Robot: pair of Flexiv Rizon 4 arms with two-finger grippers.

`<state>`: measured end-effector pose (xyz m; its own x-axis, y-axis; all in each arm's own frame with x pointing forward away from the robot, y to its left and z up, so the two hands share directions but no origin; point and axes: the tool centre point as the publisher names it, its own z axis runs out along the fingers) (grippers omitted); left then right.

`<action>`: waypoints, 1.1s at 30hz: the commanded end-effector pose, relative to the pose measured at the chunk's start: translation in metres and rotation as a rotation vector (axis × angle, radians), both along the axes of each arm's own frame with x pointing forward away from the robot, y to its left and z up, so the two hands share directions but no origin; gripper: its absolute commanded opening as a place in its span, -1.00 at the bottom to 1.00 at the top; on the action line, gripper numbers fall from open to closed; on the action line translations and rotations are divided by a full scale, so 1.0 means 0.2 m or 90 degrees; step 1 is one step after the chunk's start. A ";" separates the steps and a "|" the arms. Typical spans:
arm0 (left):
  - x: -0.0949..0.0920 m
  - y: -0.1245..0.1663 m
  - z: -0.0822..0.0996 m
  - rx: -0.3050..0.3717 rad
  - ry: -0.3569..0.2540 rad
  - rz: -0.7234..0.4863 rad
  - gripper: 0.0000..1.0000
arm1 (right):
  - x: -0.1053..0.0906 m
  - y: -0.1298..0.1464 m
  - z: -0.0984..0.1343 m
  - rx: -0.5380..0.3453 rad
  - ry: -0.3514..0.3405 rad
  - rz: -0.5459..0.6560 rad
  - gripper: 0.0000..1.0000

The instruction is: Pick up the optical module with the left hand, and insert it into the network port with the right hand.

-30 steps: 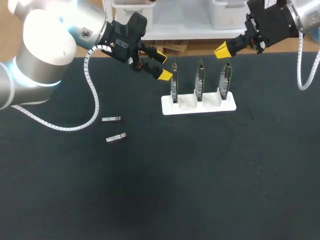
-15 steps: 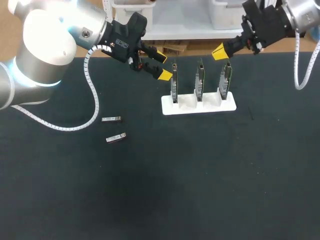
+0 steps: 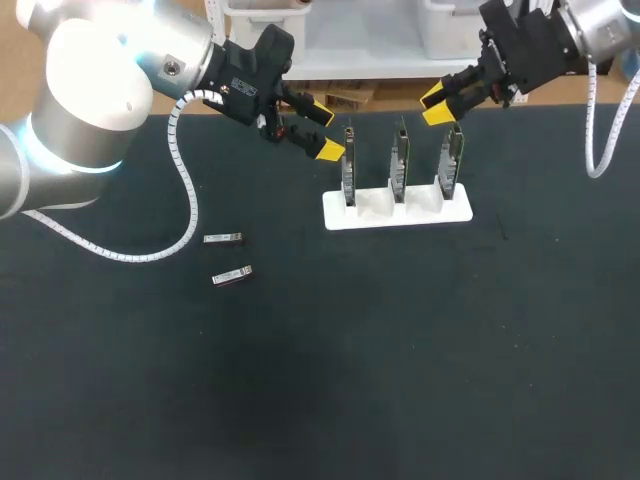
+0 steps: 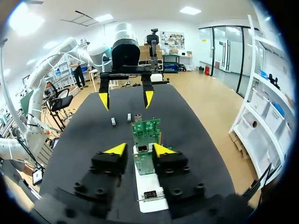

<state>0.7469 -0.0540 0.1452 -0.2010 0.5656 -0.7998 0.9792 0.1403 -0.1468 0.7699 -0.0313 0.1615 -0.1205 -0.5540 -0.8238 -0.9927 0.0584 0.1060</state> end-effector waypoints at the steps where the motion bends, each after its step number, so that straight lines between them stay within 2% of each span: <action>1: 0.01 -0.01 0.00 0.005 0.003 0.000 1.00 | -0.01 0.00 0.00 -0.001 -0.001 -0.002 1.00; 20: 0.01 -0.01 0.00 0.005 0.003 0.000 1.00 | -0.01 0.00 0.00 -0.001 -0.001 -0.002 1.00; 25: 0.00 0.01 0.03 0.039 0.011 0.024 1.00 | -0.01 0.00 0.00 -0.001 -0.001 -0.002 1.00; 33: -0.10 0.15 0.10 0.097 0.001 0.072 1.00 | -0.01 0.00 0.00 -0.001 -0.001 -0.002 1.00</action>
<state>0.7443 -0.0352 0.1558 -0.2616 0.6395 -0.7229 0.9614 0.2385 -0.1369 0.7695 -0.0313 0.1615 -0.1205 -0.5540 -0.8238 -0.9927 0.0591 0.1054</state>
